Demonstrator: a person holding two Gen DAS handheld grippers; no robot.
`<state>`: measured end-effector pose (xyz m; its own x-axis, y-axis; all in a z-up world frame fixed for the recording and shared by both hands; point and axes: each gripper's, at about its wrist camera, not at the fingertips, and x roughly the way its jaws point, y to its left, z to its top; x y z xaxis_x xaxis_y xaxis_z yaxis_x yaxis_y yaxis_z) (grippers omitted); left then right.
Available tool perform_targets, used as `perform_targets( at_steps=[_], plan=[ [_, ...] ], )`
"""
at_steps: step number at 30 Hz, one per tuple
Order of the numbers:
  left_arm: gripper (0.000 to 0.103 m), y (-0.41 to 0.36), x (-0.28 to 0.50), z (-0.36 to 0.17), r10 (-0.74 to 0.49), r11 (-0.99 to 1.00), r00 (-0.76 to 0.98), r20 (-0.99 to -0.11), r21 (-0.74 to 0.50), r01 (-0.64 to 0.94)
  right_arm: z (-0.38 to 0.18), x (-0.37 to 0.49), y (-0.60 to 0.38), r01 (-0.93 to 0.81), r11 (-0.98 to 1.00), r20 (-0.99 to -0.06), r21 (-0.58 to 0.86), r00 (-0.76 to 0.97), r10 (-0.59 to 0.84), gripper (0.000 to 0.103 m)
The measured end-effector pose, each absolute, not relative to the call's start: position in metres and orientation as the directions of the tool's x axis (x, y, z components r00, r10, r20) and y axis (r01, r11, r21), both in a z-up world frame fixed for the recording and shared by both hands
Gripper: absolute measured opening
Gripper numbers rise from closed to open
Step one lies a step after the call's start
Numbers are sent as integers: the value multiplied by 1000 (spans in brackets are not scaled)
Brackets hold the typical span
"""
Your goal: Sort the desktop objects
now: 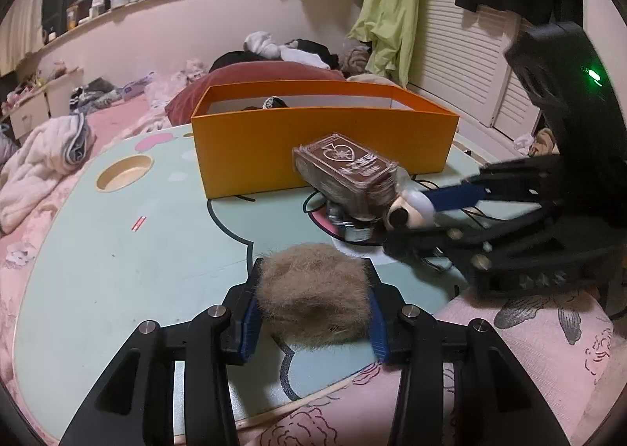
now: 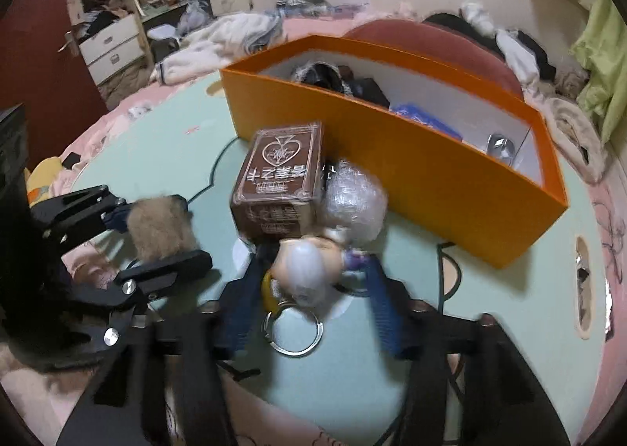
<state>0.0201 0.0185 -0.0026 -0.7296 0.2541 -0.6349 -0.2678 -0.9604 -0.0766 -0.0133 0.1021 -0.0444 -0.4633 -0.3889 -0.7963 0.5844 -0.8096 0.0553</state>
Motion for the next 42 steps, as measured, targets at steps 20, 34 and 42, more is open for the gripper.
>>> perform_targets(
  at_steps=[20,34,42],
  plan=[
    [43,16,20,35,328,-944,-776,-539,-146,-297,1,1,181,452,-856,-566,253,-648,-509,49],
    [71,6,-143,53,198,-972,-729,-655,-227,-59,-4,-117,149,324,-909,-711,264,-572,-410,52],
    [77,18,-122,66,174,-985,-793,-584,-110,-136,-6,-102,134,353,-923,-688,154,-632,-356,68]
  ],
)
